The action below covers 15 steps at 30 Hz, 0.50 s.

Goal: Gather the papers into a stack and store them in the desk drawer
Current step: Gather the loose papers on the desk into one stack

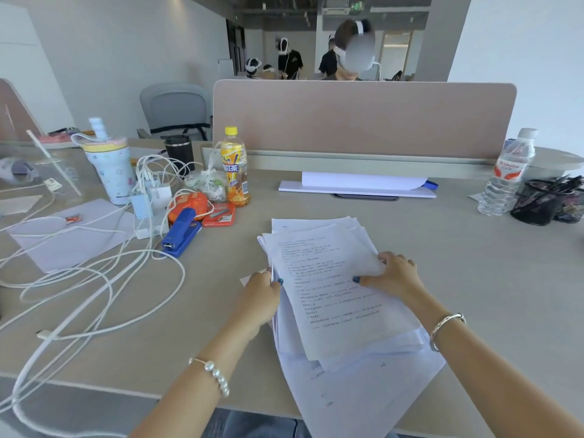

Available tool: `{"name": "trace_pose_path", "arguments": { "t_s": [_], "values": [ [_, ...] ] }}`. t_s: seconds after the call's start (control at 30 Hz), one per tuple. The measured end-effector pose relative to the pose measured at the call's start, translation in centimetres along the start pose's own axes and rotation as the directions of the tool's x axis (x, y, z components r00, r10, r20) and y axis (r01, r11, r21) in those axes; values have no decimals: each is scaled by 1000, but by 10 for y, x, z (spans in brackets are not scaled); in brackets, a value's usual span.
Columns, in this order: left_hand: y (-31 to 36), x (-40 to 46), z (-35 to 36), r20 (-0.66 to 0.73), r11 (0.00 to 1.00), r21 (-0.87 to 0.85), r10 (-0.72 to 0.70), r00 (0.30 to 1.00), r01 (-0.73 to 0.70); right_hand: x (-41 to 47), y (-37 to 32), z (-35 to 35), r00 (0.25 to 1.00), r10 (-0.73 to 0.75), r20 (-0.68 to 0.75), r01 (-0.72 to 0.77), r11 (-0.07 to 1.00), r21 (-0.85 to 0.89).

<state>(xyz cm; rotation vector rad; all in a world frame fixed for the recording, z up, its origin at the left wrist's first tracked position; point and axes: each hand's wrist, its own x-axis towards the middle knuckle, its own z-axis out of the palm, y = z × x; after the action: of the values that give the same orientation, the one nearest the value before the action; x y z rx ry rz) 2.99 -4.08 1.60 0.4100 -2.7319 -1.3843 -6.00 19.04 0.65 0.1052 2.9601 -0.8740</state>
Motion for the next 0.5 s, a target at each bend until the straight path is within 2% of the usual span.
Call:
{"name": "trace_pose_path", "arguments": {
  "t_s": [0.13,0.23,0.4,0.5],
  "values": [
    [3,16,4,-92,990,-140,-5,996,-8,2,3,-3,1000,5,18,-6,1000,25],
    [-5,38,2,-115,991,-135,4,993,-19,4,3,-3,1000,-2,25,1,1000,31],
    [-20,71,3,-175,970,233,-27,984,68,7,6,2,1000,6,20,-8,990,138],
    [-23,82,-2,-142,929,363,-16,990,67,10,13,5,1000,-13,4,12,987,160]
  ]
}}
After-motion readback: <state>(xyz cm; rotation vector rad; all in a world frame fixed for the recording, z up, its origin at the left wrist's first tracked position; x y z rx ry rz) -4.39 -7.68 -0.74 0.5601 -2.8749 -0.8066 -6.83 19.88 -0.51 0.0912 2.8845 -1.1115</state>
